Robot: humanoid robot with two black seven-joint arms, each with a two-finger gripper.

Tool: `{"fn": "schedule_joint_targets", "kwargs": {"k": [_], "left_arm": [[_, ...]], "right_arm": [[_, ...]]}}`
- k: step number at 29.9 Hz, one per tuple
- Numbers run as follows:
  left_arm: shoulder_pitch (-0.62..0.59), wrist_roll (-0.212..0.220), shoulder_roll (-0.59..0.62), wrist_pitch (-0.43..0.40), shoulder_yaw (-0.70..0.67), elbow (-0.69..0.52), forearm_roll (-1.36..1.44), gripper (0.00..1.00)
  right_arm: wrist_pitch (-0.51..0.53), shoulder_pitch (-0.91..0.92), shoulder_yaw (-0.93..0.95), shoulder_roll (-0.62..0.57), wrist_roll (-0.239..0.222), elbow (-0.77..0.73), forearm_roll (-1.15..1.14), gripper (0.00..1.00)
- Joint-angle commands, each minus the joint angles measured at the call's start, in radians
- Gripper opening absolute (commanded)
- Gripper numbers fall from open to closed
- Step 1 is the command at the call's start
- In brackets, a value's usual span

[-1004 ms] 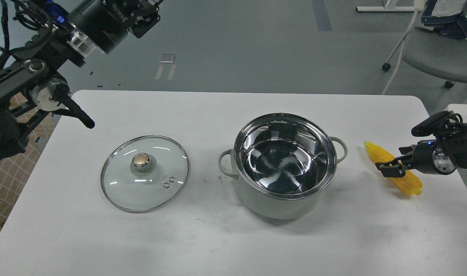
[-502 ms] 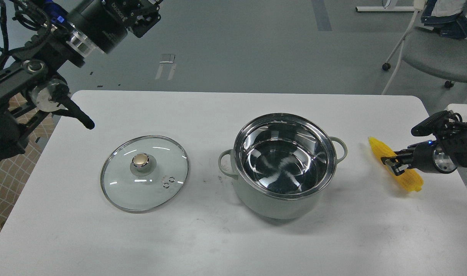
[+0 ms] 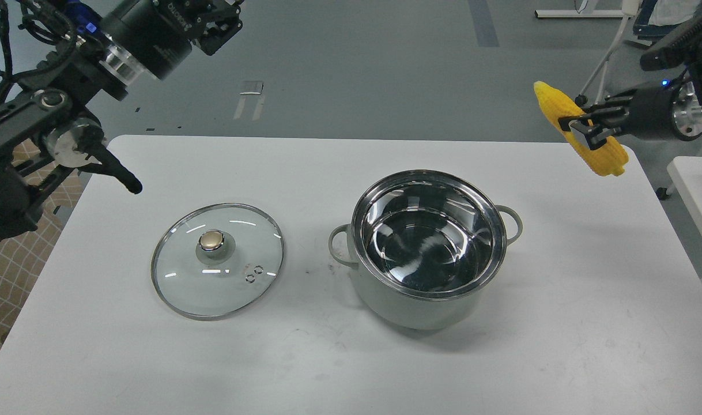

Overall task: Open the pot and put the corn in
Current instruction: 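Lift the corn with the right gripper and carry it over the pot, then lower the corn into the pot and release it with the right gripper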

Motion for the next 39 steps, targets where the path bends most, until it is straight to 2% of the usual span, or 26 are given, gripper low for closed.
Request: {"fn": "schedule_joint_targets", "kwargs": {"k": [1,6,12,19,26,28,29,34,39], "left_arm": [[0.0,0.0,0.001,0.0,0.0,0.0,0.0,0.96],[0.0,0.0,0.0,0.0,0.0,0.0,0.0,0.96],[0.002,0.0,-0.002,0.002,-0.001,-0.007,0.001,0.96],[0.005,0.0,0.001,0.002,0.0,-0.007,0.001,0.96],[0.008,0.0,0.0,0.002,-0.007,-0.009,0.001,0.96],[0.008,0.0,0.0,0.002,-0.007,-0.009,0.001,0.96],[0.008,0.0,0.0,0.002,-0.007,-0.009,0.001,0.96],[0.008,0.0,0.001,0.002,-0.01,-0.009,0.001,0.96],[0.009,0.0,0.001,0.002,-0.018,-0.015,0.001,0.96]], "right_arm": [[0.014,0.123,-0.114,0.071,0.0,0.073,0.068,0.0],[0.017,0.175,-0.18,0.198,0.0,0.13,0.08,0.01],[0.006,0.169,-0.274,0.336,0.0,0.127,0.114,0.01],[0.005,0.14,-0.312,0.43,0.0,0.098,0.169,0.06],[0.005,0.103,-0.341,0.444,0.0,0.085,0.169,0.2],[0.005,0.091,-0.345,0.444,0.0,0.079,0.169,0.3],[0.005,0.091,-0.345,0.444,0.0,0.079,0.169,0.3],[-0.004,0.085,-0.345,0.451,0.0,0.073,0.177,0.47],[-0.006,0.085,-0.345,0.462,0.0,0.065,0.183,0.52]]}}
